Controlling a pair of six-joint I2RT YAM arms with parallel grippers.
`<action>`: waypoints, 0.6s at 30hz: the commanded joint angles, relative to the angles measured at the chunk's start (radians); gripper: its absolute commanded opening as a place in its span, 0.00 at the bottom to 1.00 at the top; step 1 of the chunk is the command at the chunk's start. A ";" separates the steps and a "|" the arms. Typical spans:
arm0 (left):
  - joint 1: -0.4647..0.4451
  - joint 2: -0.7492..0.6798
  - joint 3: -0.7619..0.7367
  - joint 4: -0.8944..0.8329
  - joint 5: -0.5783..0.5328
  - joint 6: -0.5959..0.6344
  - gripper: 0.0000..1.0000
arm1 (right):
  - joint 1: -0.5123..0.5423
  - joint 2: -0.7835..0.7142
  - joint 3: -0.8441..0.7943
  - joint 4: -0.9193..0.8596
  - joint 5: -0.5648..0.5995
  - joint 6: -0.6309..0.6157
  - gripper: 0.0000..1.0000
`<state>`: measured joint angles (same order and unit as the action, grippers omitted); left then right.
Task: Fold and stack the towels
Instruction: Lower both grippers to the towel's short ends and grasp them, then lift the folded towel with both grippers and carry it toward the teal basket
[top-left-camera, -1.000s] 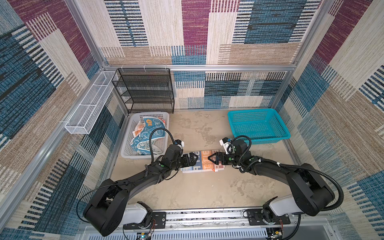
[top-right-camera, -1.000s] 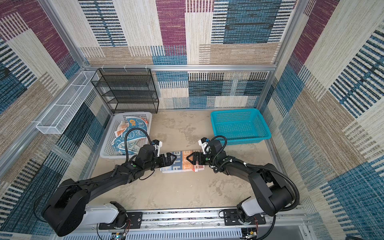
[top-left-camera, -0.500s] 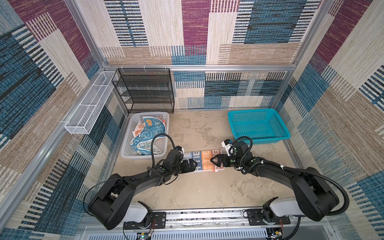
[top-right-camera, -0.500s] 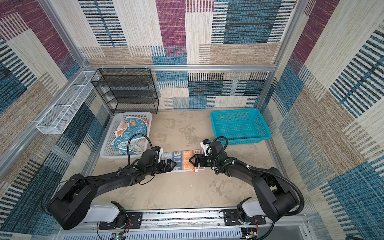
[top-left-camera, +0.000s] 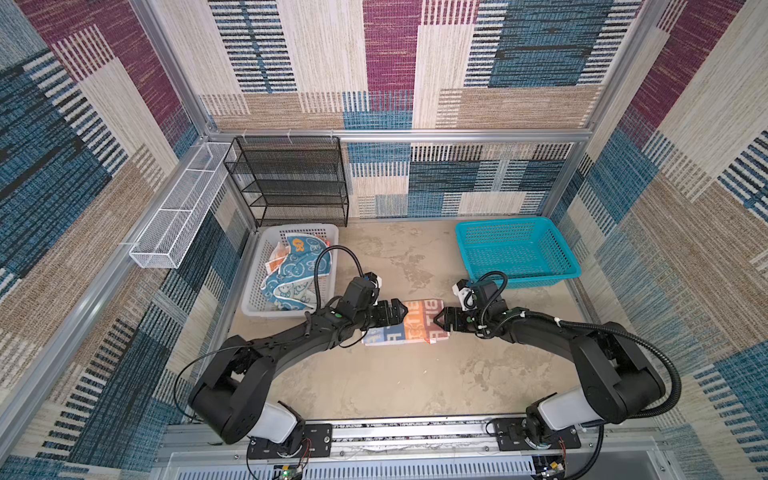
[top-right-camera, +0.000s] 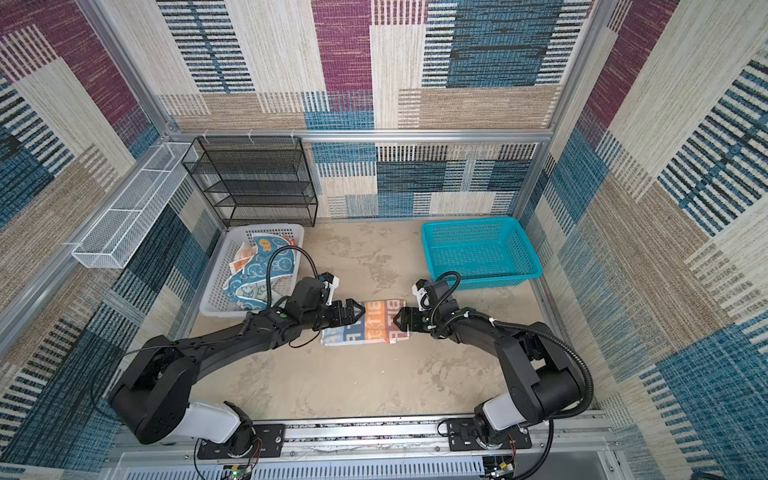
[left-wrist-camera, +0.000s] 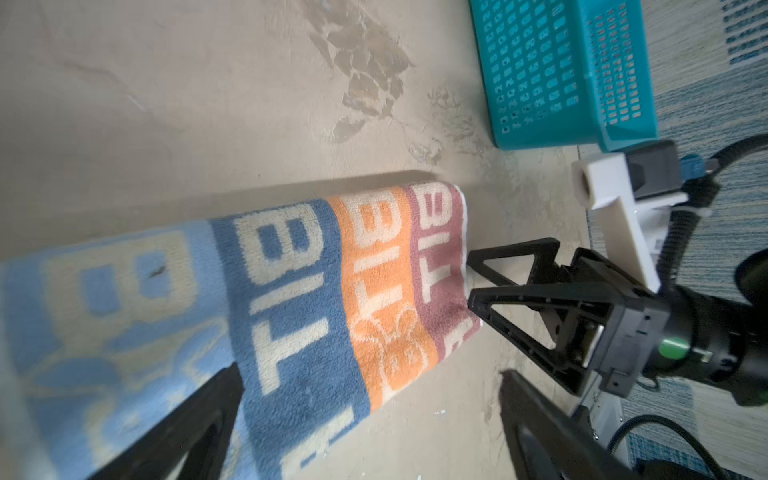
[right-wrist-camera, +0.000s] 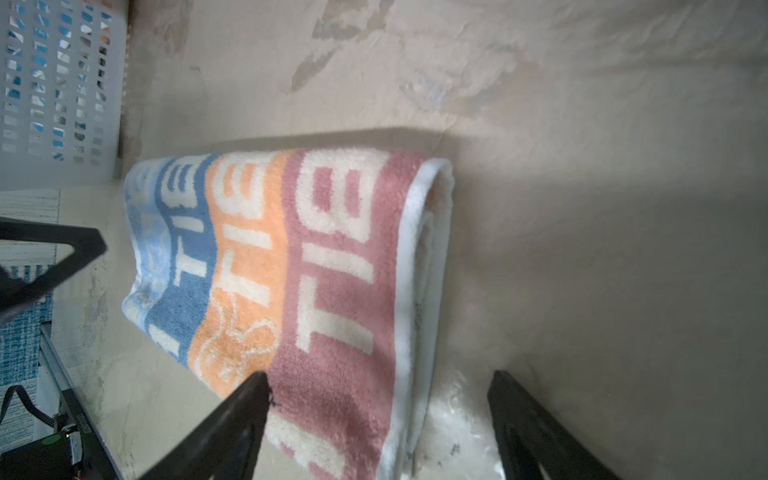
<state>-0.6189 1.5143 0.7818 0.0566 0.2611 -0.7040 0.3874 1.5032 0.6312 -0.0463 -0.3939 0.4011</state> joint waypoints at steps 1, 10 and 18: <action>-0.011 0.068 0.020 0.071 0.060 -0.044 0.99 | 0.003 0.022 -0.003 0.035 -0.045 0.021 0.79; -0.019 0.138 -0.070 0.151 0.061 -0.069 0.99 | 0.039 0.087 -0.035 0.126 -0.077 0.069 0.56; -0.019 0.135 -0.110 0.164 0.052 -0.067 0.99 | 0.039 0.103 -0.009 0.134 -0.053 0.079 0.19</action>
<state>-0.6373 1.6413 0.6842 0.3126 0.3206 -0.7151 0.4252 1.6051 0.6052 0.1265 -0.4606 0.4671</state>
